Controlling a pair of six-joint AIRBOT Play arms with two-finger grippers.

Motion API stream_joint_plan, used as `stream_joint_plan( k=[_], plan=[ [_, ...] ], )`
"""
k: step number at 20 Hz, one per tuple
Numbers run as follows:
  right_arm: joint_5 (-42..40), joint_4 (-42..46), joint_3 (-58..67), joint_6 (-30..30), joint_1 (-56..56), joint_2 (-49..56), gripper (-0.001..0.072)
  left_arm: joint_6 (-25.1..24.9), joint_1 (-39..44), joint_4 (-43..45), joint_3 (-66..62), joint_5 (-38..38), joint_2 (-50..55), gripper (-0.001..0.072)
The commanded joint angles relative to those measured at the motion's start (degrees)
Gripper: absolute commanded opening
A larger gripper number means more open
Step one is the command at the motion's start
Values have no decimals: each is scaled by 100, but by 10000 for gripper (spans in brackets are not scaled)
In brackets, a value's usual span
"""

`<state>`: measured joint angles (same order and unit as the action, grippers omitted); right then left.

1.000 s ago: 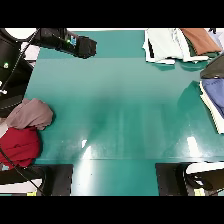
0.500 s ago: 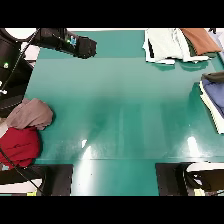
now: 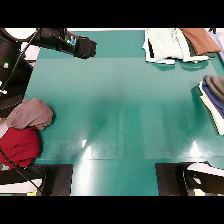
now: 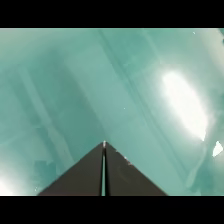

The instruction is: Fold the shirts.

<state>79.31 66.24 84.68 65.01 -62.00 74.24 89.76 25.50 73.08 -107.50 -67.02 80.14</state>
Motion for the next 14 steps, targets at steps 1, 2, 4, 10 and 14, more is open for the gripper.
stream_joint_plan(
  k=[1, 2, 4, 10, 14],
  plan=[
    [-31, 136, -855, 59, -262, -433, 342, -28, 0, 4, 2, -2, 4, 24],
    [-50, 122, -994, 59, -313, -496, 442, -28, 0, 4, 2, 0, 4, 24],
    [-129, 74, -1167, 101, -319, -660, 539, -26, 0, 4, 2, 0, 4, 24],
    [-688, -1676, -688, 98, 656, -1005, 536, -20, 0, 0, 2, 7, 4, 24],
    [-660, -2367, -240, 103, 2468, -1012, 534, -17, 0, 0, 2, -85, 4, 25]
  ],
)
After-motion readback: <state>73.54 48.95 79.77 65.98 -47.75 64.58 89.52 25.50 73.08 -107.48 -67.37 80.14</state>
